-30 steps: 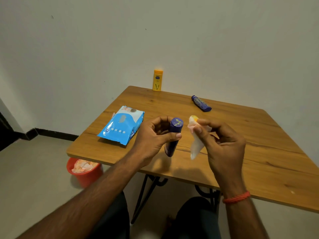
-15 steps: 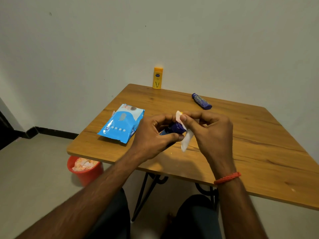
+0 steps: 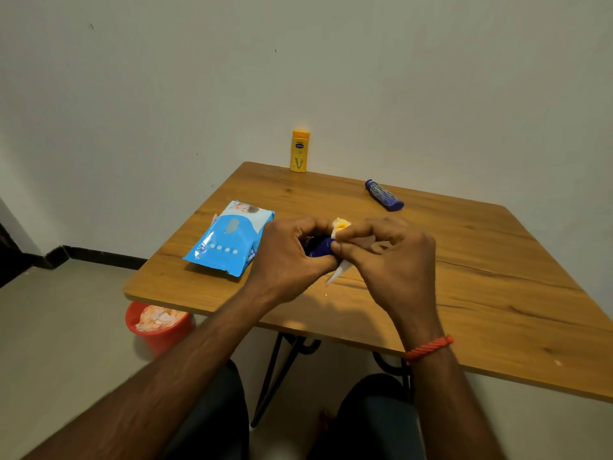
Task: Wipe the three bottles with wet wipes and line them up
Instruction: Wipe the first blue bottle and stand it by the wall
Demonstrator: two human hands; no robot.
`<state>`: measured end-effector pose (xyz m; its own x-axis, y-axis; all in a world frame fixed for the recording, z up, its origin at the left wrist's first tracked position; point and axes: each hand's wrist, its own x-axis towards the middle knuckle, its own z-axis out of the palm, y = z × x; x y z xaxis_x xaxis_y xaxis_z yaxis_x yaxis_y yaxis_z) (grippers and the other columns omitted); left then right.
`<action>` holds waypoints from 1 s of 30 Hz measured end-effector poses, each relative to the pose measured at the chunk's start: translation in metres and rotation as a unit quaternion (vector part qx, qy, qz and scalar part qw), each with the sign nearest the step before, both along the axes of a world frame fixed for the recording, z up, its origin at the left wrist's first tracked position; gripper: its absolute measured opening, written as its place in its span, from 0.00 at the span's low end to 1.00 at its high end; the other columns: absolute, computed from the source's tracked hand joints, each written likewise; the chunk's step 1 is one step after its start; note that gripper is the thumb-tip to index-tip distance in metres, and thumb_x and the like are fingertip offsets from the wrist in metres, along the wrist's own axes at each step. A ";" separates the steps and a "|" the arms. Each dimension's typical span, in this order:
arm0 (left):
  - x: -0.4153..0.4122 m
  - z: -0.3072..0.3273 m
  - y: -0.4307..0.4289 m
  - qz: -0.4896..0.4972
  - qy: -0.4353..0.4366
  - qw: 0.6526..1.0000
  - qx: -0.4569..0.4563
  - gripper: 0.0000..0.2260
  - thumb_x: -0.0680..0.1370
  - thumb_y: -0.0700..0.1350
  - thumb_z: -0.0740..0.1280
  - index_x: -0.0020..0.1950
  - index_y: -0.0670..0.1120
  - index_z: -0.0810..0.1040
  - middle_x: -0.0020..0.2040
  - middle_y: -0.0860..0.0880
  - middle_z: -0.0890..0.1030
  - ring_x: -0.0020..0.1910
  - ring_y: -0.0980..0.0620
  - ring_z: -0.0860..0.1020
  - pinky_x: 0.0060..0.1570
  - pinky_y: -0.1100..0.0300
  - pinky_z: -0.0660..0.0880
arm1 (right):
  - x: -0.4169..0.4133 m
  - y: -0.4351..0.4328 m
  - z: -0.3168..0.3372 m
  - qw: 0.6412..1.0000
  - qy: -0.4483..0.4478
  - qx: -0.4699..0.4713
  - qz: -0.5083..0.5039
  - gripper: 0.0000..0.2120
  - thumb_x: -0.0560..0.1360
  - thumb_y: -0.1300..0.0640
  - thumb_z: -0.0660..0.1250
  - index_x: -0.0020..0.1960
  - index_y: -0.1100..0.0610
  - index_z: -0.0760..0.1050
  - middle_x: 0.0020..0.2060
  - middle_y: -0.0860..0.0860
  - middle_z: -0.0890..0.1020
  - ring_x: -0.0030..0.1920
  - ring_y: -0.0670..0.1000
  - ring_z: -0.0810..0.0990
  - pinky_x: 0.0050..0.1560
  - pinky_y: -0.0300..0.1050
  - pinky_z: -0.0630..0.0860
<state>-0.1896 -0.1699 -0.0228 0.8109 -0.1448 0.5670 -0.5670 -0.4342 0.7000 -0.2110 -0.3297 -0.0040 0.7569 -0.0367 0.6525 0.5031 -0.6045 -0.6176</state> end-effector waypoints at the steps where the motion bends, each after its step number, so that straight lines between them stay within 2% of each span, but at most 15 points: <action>1: 0.000 0.000 0.000 0.002 -0.010 1.000 0.006 0.16 0.70 0.43 0.78 0.57 0.50 0.82 0.45 0.62 0.79 0.50 0.71 0.78 0.44 0.76 0.75 | 0.001 0.002 0.000 0.998 0.035 0.061 -0.004 0.08 0.66 0.58 0.80 0.43 0.50 0.86 0.42 0.45 0.85 0.46 0.43 0.82 0.44 0.36 0.79; 3: 0.001 0.000 0.001 0.004 -0.021 1.000 0.014 0.16 0.70 0.44 0.78 0.57 0.48 0.83 0.47 0.59 0.81 0.51 0.66 0.79 0.44 0.74 0.76 | 0.002 0.005 -0.003 0.972 0.115 0.204 0.030 0.07 0.66 0.59 0.80 0.43 0.53 0.86 0.40 0.48 0.86 0.44 0.45 0.85 0.44 0.41 0.82; 5: 0.002 0.001 0.002 0.004 -0.017 1.000 0.018 0.16 0.70 0.44 0.79 0.56 0.48 0.83 0.47 0.55 0.83 0.51 0.63 0.80 0.44 0.73 0.77 | 0.001 0.006 -0.006 0.948 0.153 0.272 0.057 0.07 0.67 0.59 0.79 0.45 0.53 0.86 0.41 0.49 0.87 0.45 0.46 0.85 0.45 0.40 0.82; 6: 0.002 0.001 0.003 0.005 -0.012 1.000 0.016 0.16 0.69 0.43 0.79 0.55 0.48 0.83 0.47 0.54 0.84 0.51 0.62 0.80 0.44 0.73 0.77 | 0.000 0.005 -0.009 0.960 0.132 0.241 0.049 0.08 0.68 0.58 0.79 0.46 0.51 0.86 0.41 0.48 0.86 0.46 0.45 0.84 0.46 0.36 0.80; 8: 0.001 0.001 0.004 0.005 0.006 1.000 0.009 0.15 0.69 0.43 0.80 0.53 0.50 0.83 0.45 0.56 0.83 0.49 0.63 0.80 0.43 0.72 0.77 | -0.003 0.000 -0.015 0.995 0.030 0.089 0.024 0.10 0.70 0.58 0.77 0.50 0.49 0.85 0.42 0.47 0.83 0.45 0.44 0.80 0.45 0.31 0.75; 9: 0.000 0.001 0.005 0.004 0.017 1.000 0.007 0.15 0.68 0.44 0.80 0.52 0.51 0.83 0.44 0.58 0.83 0.49 0.63 0.81 0.43 0.72 0.77 | -0.004 -0.004 -0.020 0.999 -0.025 0.016 0.026 0.11 0.70 0.59 0.76 0.52 0.50 0.85 0.42 0.48 0.81 0.45 0.44 0.79 0.44 0.31 0.73; 12: 0.000 -0.001 0.005 0.020 0.052 0.998 -0.004 0.15 0.67 0.46 0.81 0.52 0.53 0.83 0.43 0.61 0.82 0.48 0.66 0.80 0.42 0.74 0.76 | -0.004 -0.022 -0.037 0.982 -0.114 -0.139 0.056 0.10 0.72 0.61 0.74 0.52 0.54 0.85 0.44 0.51 0.81 0.45 0.48 0.78 0.43 0.38 0.74; 14: 0.002 -0.002 0.007 0.032 0.067 0.997 -0.012 0.16 0.67 0.47 0.81 0.52 0.52 0.83 0.44 0.60 0.82 0.48 0.66 0.80 0.42 0.74 0.76 | -0.005 -0.031 -0.045 0.979 -0.126 -0.149 0.057 0.09 0.71 0.62 0.75 0.50 0.55 0.85 0.44 0.51 0.81 0.46 0.49 0.78 0.44 0.39 0.74; 18: 0.003 0.000 0.006 0.030 0.067 0.997 -0.002 0.16 0.67 0.48 0.81 0.51 0.52 0.82 0.44 0.59 0.82 0.48 0.65 0.80 0.43 0.73 0.77 | -0.007 -0.031 -0.039 0.992 -0.116 -0.029 0.049 0.09 0.72 0.62 0.74 0.51 0.56 0.85 0.45 0.51 0.81 0.48 0.47 0.79 0.45 0.38 0.76; 22: 0.001 0.001 0.000 0.013 0.052 0.998 -0.011 0.14 0.68 0.46 0.80 0.51 0.50 0.83 0.45 0.57 0.83 0.49 0.63 0.80 0.44 0.72 0.78 | 0.000 -0.017 -0.031 0.991 -0.115 -0.044 0.057 0.09 0.73 0.61 0.74 0.52 0.55 0.84 0.47 0.50 0.81 0.50 0.46 0.79 0.46 0.35 0.75; 24: -0.001 0.001 -0.002 0.007 0.048 0.999 -0.023 0.13 0.68 0.45 0.80 0.49 0.54 0.82 0.43 0.59 0.82 0.48 0.64 0.80 0.44 0.72 0.77 | 0.002 -0.009 -0.030 0.995 -0.095 -0.014 0.030 0.08 0.72 0.61 0.74 0.51 0.54 0.85 0.46 0.49 0.82 0.50 0.44 0.79 0.46 0.33 0.76; 25: -0.002 0.001 -0.002 0.006 0.045 0.999 -0.026 0.13 0.68 0.45 0.80 0.48 0.55 0.81 0.43 0.60 0.82 0.48 0.64 0.80 0.44 0.71 0.78 | 0.003 -0.005 -0.029 0.997 -0.073 0.026 0.019 0.08 0.72 0.61 0.75 0.50 0.53 0.85 0.45 0.48 0.82 0.49 0.44 0.80 0.45 0.33 0.77; 27: -0.002 0.001 -0.001 0.007 0.044 0.999 -0.020 0.13 0.68 0.46 0.80 0.48 0.56 0.80 0.42 0.61 0.82 0.48 0.64 0.80 0.45 0.70 0.78 | 0.002 0.003 -0.025 0.985 0.017 0.167 0.029 0.08 0.72 0.61 0.75 0.48 0.51 0.85 0.44 0.47 0.85 0.48 0.44 0.83 0.45 0.35 0.79; 29: -0.001 -0.001 0.002 0.002 0.047 0.999 -0.011 0.14 0.68 0.47 0.80 0.49 0.56 0.80 0.43 0.61 0.82 0.48 0.64 0.80 0.45 0.70 0.78 | 0.004 0.008 -0.021 0.943 0.124 0.301 0.068 0.06 0.73 0.61 0.74 0.47 0.50 0.85 0.43 0.47 0.87 0.48 0.45 0.85 0.46 0.42 0.82; 30: -0.001 -0.002 0.003 -0.002 0.048 0.999 -0.009 0.14 0.68 0.47 0.80 0.49 0.56 0.80 0.43 0.61 0.82 0.48 0.63 0.80 0.45 0.70 0.78 | 0.006 0.008 -0.019 0.931 0.153 0.321 0.079 0.05 0.73 0.60 0.74 0.46 0.51 0.84 0.43 0.47 0.87 0.48 0.46 0.85 0.46 0.44 0.83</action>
